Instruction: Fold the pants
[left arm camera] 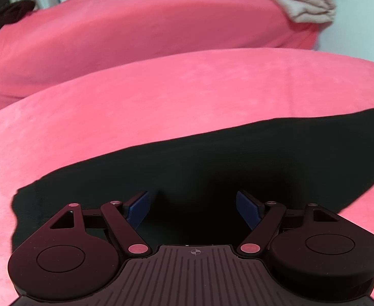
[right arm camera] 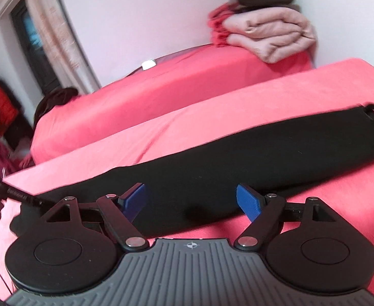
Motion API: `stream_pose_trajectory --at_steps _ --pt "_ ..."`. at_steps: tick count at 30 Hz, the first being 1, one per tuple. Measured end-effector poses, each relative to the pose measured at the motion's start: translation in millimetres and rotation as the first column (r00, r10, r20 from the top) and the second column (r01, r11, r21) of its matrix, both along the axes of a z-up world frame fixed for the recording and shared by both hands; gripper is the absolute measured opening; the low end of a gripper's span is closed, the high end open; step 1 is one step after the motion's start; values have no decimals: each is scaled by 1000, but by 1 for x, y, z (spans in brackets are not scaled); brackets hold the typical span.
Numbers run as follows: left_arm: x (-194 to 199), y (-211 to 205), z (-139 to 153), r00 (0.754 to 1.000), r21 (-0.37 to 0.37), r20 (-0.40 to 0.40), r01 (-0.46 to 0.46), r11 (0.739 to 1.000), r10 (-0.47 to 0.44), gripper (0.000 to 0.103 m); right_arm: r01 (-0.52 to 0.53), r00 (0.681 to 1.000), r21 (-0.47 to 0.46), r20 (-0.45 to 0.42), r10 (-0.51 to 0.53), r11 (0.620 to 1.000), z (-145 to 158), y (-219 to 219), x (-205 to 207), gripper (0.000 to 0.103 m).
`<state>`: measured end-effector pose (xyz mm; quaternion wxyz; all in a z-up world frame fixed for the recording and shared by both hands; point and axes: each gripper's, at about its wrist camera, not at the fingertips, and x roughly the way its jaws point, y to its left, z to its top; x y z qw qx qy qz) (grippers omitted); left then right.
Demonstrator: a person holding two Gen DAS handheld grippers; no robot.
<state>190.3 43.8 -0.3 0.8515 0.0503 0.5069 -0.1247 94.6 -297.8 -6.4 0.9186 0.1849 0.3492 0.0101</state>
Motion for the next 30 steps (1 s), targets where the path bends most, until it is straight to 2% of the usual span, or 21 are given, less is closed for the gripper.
stream_pose_trajectory --at_steps 7,13,19,23,30 --pt "-1 -40 -8 999 -47 -14 50 998 -51 103 142 989 10 -45 -141 990 0 -32 -16 82" --pt "4 -51 -22 997 -41 -43 55 998 -57 103 324 944 35 -78 -320 945 0 -74 -30 82" --pt "10 -47 -27 997 -58 -64 49 997 -53 103 448 893 167 -130 -431 878 -14 -115 -23 82" --pt "14 -46 -29 996 -52 -66 58 997 -62 103 494 869 285 -174 -462 821 -29 -135 -10 83" --pt "14 -48 -32 996 -51 -62 64 997 -67 103 515 854 382 -156 -496 767 -40 -156 12 83"
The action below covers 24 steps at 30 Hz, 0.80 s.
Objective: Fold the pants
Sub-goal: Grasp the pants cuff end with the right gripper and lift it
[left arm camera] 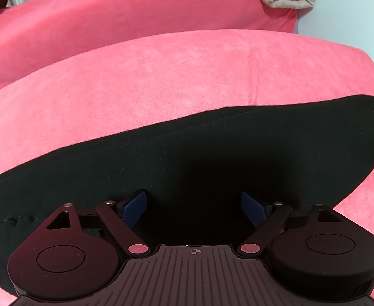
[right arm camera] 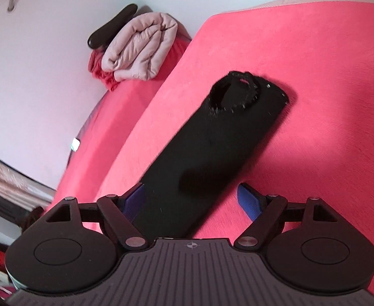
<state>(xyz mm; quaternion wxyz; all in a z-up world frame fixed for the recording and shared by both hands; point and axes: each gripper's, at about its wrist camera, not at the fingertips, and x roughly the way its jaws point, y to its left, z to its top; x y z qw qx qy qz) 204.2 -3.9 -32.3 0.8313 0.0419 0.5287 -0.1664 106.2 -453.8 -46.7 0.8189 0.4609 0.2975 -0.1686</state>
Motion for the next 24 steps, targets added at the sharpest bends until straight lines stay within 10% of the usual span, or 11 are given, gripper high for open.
stream_pose_trajectory --at_steps 8,15,24 --pt "0 0 -3 1000 -5 8 3 1000 -3 103 14 1000 -22 22 -14 1000 -1 0 13 90" --pt "-1 0 -2 1000 1 12 4 1000 -4 103 74 996 -74 -39 -77 995 -2 6 1 33" --pt "-2 -7 -2 1000 25 17 -19 1000 19 103 35 999 -35 -21 -36 999 -7 -4 2 20"
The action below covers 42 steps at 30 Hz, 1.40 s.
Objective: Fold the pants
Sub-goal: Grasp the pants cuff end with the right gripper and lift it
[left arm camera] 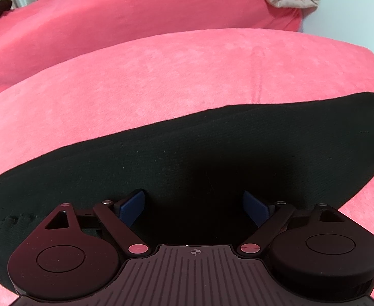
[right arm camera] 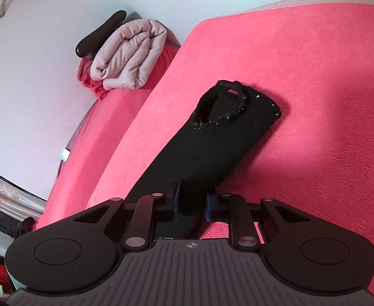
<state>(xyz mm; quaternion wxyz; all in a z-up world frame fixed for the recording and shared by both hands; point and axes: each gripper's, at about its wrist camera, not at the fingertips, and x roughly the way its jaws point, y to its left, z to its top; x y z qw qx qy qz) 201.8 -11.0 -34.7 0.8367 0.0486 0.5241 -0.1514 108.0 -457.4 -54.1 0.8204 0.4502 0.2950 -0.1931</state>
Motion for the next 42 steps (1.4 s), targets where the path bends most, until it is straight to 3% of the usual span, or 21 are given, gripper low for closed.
stream_pose_trajectory --at_steps 8,19,22,26,27,42 --pt "-6 2 -3 1000 -4 25 -14 1000 14 103 -7 1000 -47 17 7 999 7 0 0 15" --pt "-2 14 0 999 -64 5 36 997 -36 103 -5 999 -123 -44 0 992 23 12 7 14" --pt "-3 12 -2 999 -55 9 49 997 -49 103 34 998 -77 -52 -38 996 21 11 2 23" --pt "-2 10 -2 998 -48 8 59 997 -59 103 69 997 -42 -32 -71 997 16 15 -17 49" --pt "-2 10 -3 998 -48 6 61 997 -61 103 68 997 -29 -20 -69 997 13 17 -22 52" --pt "-1 3 -4 999 -29 6 45 999 -45 103 16 998 62 57 -20 998 -3 9 1 53"
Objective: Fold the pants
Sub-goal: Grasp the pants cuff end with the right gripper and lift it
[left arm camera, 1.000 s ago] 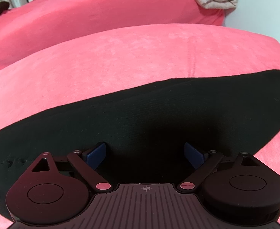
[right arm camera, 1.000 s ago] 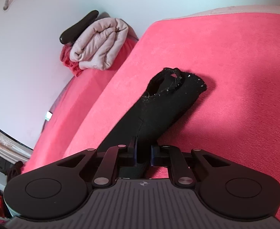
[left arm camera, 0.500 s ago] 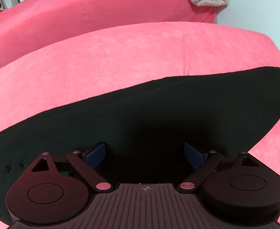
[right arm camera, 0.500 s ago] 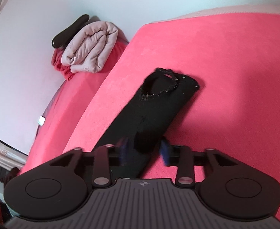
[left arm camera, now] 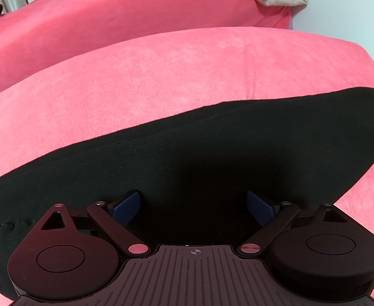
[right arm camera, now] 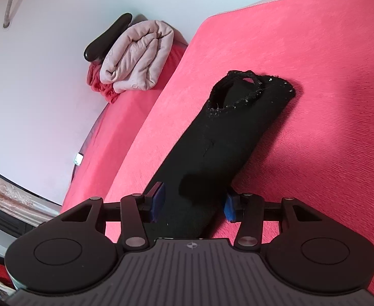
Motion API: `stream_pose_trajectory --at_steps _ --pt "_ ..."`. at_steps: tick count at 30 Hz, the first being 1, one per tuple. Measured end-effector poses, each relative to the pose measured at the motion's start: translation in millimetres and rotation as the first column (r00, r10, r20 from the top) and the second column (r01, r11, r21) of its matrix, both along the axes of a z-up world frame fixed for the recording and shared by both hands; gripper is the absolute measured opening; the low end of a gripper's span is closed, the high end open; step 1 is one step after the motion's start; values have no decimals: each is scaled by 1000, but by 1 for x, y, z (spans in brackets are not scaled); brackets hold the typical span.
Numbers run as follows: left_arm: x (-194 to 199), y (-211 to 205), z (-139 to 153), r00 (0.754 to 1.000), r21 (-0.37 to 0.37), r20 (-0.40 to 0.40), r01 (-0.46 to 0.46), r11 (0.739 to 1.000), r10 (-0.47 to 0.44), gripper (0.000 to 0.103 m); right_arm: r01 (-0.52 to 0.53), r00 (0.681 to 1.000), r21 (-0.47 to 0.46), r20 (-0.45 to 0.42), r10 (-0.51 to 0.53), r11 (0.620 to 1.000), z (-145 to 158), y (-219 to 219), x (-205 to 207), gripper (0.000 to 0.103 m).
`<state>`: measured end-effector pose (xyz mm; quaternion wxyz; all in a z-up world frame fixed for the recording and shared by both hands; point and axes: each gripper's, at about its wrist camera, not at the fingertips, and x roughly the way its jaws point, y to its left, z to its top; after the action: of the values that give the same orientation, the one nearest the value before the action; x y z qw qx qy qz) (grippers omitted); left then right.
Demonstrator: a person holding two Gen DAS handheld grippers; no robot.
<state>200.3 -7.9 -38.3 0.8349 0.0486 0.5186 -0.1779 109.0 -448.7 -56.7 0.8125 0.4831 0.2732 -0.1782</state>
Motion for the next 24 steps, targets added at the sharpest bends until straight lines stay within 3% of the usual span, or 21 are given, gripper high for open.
stream_pose_trajectory --at_steps 4,5,6,12,17,20,24 --pt "0 1 0 1000 2 1 -1 1000 1 103 -9 1000 -5 -13 9 1000 0 -2 5 45" --pt "0 1 -1 1000 3 1 -1 1000 1 103 -9 999 -10 -31 9 1000 -1 -3 7 30" --pt "1 0 -1 1000 0 2 1 1000 -1 103 -12 999 -6 -41 12 1000 -1 -4 7 24" --pt "3 -1 3 1000 4 -8 -2 1000 2 103 -42 998 -85 -42 38 996 14 6 8 21" --pt "2 14 21 999 -51 -8 -52 997 51 103 -85 996 -197 -19 83 977 43 23 13 20" --pt "-6 31 38 997 -90 39 -70 994 74 103 -118 992 -280 2 124 953 63 41 15 19" --pt "-22 61 52 990 -104 88 -103 989 113 103 -187 977 -431 16 214 883 93 84 22 19"
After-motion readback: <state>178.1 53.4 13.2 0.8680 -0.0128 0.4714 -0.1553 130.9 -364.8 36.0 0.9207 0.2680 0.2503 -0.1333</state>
